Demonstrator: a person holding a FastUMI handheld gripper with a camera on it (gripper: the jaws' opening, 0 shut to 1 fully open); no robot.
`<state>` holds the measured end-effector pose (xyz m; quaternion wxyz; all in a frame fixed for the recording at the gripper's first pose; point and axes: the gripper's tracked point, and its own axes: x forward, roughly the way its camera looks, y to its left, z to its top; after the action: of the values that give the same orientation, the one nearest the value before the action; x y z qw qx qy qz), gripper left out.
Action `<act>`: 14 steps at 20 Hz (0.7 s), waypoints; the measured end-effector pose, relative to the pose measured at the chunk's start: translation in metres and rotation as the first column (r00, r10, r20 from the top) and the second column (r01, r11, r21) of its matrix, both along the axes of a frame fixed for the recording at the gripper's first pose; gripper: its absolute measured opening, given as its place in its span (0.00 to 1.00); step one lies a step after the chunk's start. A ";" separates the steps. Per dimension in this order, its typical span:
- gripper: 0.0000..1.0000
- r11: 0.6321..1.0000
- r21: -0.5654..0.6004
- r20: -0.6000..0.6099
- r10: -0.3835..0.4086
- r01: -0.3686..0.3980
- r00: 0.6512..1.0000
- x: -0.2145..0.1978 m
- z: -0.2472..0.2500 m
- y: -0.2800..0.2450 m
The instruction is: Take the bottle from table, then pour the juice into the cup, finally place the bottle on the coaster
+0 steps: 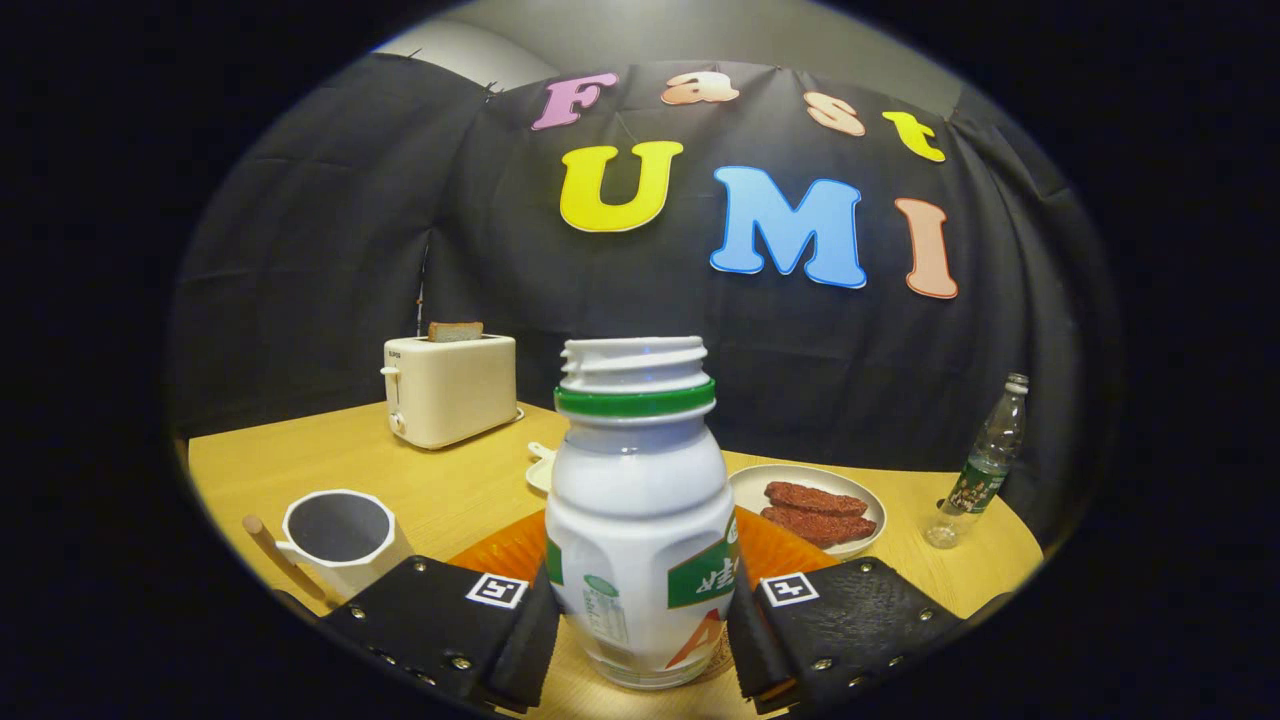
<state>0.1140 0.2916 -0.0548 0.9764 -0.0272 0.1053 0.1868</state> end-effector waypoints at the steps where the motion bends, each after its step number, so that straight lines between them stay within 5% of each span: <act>1: 0.70 1.000 0.001 0.003 -0.007 0.007 1.000 0.003 -0.002 -0.002; 14: 0.71 0.980 0.150 0.017 -0.136 0.132 0.991 0.016 -0.017 -0.029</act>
<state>0.1303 0.2621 -0.0717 0.9874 0.0501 0.0795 0.1277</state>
